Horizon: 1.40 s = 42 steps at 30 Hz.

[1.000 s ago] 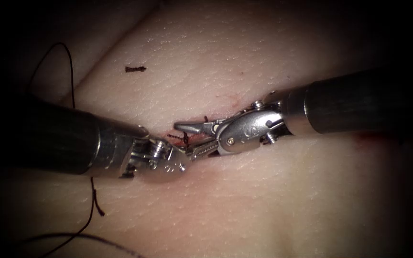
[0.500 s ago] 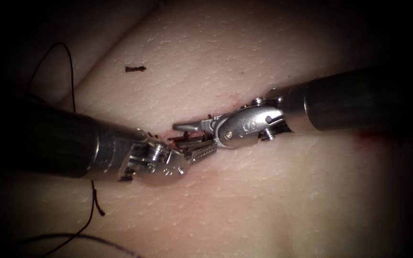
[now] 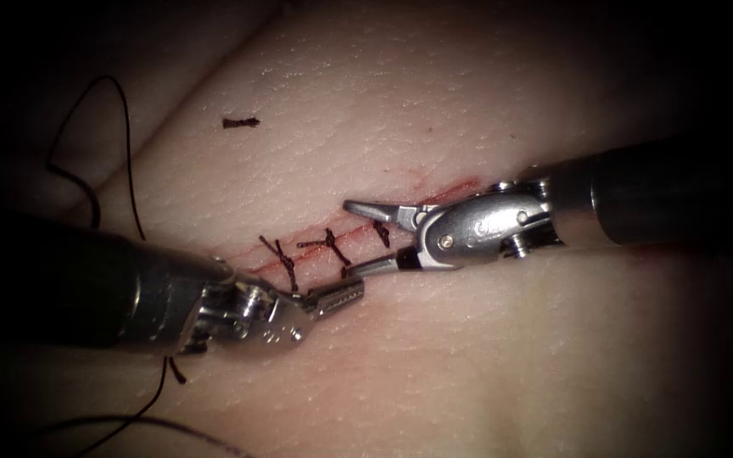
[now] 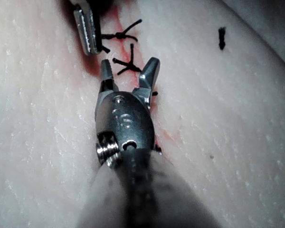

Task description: Wound Closure

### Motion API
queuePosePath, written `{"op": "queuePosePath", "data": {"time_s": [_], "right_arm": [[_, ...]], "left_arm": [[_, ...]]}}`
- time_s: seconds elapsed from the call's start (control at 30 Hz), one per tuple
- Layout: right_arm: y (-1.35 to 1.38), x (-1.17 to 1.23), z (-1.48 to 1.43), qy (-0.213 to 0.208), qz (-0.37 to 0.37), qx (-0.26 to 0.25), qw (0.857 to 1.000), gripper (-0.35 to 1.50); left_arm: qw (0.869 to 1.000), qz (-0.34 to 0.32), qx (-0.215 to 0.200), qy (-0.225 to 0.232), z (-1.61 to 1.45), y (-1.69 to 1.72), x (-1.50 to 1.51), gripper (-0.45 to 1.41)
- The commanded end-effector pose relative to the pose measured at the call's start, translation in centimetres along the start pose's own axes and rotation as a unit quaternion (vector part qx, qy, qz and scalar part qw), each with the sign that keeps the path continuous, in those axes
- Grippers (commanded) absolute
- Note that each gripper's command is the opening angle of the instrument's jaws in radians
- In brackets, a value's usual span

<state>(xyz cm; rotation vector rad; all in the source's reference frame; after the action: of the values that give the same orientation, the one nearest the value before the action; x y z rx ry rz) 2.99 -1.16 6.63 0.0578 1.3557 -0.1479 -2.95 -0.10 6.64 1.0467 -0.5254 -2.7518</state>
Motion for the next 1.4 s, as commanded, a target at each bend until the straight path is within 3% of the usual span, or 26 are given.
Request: {"op": "queuePosePath", "data": {"time_s": [0.03, 0.53, 0.73, 0.87, 1.13, 1.3, 1.4], "right_arm": [[-0.09, 0.01, 0.03, 0.001, 0.0, 0.003, 1.0, 1.48], [-0.25, -0.01, -0.65, -0.019, 0.025, -0.006, 0.999, 1.48], [-0.29, -0.07, -0.95, -0.027, 0.038, -0.021, 0.999, 1.48], [-0.29, -0.08, -0.97, -0.028, 0.041, -0.023, 0.998, 1.48], [-0.24, -0.11, -0.88, -0.031, 0.043, -0.031, 0.998, 1.48], [-0.23, -0.1, -0.82, -0.031, 0.043, -0.033, 0.998, 1.48], [-0.26, -0.09, -0.82, -0.031, 0.046, -0.033, 0.998, 1.48]], "left_arm": [[1.0, 0.001, -0.003, 0.001, -0.01, 0.1, 0.02, -0.35], [1.0, 0.005, 0.01, -0.007, -0.94, 0.4, -0.21, -0.2], [0.999, -0.025, 0.037, -0.018, -1.6, 0.27, -0.65, -0.18], [0.998, -0.036, 0.042, -0.025, -1.85, 0.2, -0.92, -0.21], [0.996, -0.074, 0.045, -0.019, -1.87, 0.49, -1.12, -0.3], [0.992, -0.123, -0.004, -0.005, -1.69, 0.78, -1.19, -0.18], [0.982, -0.185, -0.039, 0.0, -1.66, 0.89, -1.27, -0.1]]}}
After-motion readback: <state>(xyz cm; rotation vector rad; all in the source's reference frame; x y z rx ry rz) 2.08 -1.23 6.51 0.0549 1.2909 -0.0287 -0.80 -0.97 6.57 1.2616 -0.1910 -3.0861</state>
